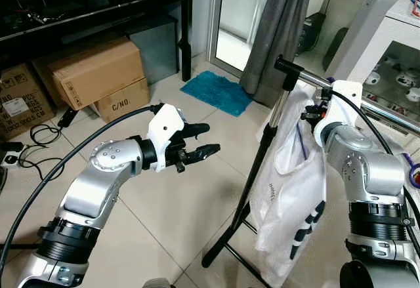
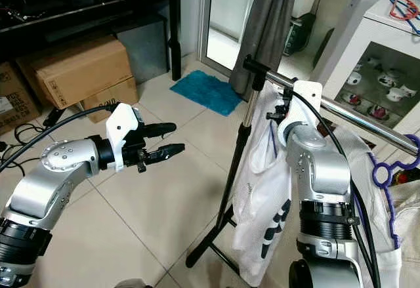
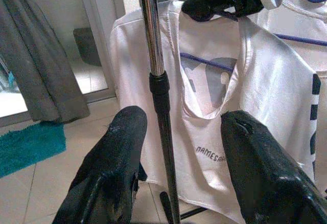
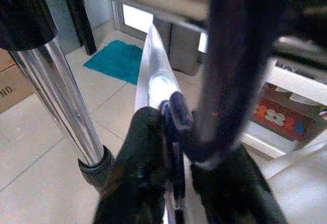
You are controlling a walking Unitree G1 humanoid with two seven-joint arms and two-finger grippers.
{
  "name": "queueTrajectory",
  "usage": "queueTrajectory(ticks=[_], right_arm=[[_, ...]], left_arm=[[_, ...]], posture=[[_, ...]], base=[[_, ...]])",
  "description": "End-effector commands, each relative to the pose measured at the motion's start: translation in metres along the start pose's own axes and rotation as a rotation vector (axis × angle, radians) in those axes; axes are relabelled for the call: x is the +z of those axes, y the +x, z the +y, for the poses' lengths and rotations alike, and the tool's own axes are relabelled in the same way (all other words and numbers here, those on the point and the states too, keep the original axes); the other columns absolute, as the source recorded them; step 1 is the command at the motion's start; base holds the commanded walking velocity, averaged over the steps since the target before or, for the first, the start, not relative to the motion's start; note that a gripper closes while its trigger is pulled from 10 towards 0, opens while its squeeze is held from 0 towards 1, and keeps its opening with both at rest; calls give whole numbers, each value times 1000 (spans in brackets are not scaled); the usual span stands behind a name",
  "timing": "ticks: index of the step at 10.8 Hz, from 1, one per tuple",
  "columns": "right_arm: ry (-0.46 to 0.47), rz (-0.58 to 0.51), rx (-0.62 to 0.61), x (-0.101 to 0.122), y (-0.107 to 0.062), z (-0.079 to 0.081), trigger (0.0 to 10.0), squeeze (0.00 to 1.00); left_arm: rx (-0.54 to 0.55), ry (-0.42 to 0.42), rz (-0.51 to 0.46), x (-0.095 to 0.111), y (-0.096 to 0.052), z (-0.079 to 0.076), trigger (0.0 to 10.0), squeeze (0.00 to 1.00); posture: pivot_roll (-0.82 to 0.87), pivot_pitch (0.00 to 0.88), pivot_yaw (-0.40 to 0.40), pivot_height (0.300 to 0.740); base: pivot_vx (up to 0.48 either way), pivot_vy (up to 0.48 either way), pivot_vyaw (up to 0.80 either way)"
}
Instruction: Hang hanger
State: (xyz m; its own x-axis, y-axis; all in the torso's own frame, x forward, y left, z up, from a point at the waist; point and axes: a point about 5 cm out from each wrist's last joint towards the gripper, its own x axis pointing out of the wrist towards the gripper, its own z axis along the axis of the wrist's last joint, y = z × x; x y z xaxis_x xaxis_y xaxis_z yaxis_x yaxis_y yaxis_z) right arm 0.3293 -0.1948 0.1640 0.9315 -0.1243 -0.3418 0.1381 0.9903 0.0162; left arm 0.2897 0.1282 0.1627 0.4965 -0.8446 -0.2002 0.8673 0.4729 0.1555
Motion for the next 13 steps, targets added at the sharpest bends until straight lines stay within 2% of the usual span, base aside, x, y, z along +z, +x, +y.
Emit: queueTrajectory(ticks=[1,8,10,11,12,13], right_arm=[[10,9,-14,-1,0,-4,0,0],[72,-42,41,8,-3,-1,0,0],[87,-136,68,24,-11,-4,0,0],[69,-186,84,35,-17,-6,0,0],[-5,-233,120,46,-29,-11,0,0],[-37,-230,148,48,-32,-10,0,0]], left_arm=[[-11,23,5,2,2,-1,10000,0],[77,6,-14,1,5,11,10000,0],[191,-21,-15,0,9,18,10000,0],[235,-34,-26,0,11,20,10000,0],[295,-54,-56,-2,18,19,10000,0],[321,-65,-65,-1,20,21,10000,0]], posture=[[109,0,-62,740],[87,0,-48,740],[61,0,-26,740],[46,0,-17,740],[28,0,-10,740],[29,0,-12,740]], base=[[0,0,0],[0,0,0],[0,0,0],[0,0,0],[0,0,0],[0,0,0]])
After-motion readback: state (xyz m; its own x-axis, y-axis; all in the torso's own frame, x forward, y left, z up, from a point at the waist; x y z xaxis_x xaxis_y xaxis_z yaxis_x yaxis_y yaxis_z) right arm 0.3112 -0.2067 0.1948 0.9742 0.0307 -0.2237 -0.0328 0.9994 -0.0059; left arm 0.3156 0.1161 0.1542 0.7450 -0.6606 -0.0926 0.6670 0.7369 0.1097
